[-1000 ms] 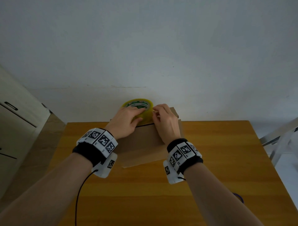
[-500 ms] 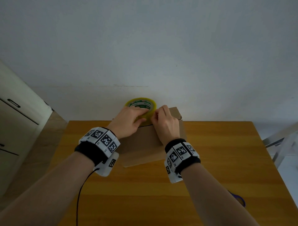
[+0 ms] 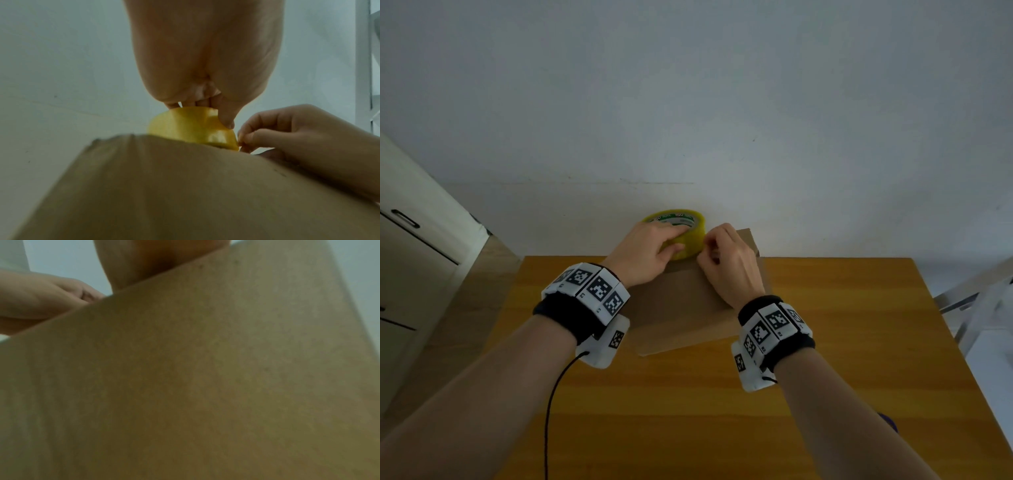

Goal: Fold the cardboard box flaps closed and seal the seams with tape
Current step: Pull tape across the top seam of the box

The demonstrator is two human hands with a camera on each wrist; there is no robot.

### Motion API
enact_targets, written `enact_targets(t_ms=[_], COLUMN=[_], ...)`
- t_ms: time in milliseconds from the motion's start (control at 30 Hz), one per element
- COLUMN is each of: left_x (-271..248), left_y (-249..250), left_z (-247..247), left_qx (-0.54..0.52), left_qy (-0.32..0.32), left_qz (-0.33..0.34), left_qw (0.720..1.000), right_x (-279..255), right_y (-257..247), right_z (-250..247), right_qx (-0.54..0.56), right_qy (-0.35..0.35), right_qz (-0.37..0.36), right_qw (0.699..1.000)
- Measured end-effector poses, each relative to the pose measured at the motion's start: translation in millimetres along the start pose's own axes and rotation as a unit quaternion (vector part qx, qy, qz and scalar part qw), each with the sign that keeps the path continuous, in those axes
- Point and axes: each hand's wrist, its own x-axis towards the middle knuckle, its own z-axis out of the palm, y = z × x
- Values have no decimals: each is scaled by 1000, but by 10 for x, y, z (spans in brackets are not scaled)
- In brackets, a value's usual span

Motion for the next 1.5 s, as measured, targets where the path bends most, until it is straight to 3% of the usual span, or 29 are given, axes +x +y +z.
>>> enact_targets(t_ms=[133, 267, 500, 767, 967, 1233, 1333, 1500], left_x=[18, 21, 19, -4, -3, 89, 153, 208], left_y=[-15, 22, 68, 22, -7, -62, -74, -18], left_z=[-8, 4, -7, -23, -57, -151, -163, -242], left_qx=[4, -1, -7, -12, -16, -1, 32, 125], left_qy=[-10, -8, -20, -18, -25, -73, -76, -83], left_qz=[5, 10, 9, -3, 2, -53, -78, -55], left_qw=[1000, 1000, 1000, 1000, 1000, 996, 994, 987], right_x=[19, 12, 9, -3, 11, 38, 45, 157], right_y=[-14, 14, -55, -55, -5, 9, 4, 21], right_z=[-47, 12, 45, 47, -3, -44, -59, -106], right_qx=[40, -35, -156, -92, 69, 154, 188, 337], right_qy=[30, 63, 76, 69, 29, -35, -80, -64], right_qz=[38, -19, -41, -46, 70, 131, 201, 301], right_qw=[998, 997, 984, 992, 995, 979, 958, 890])
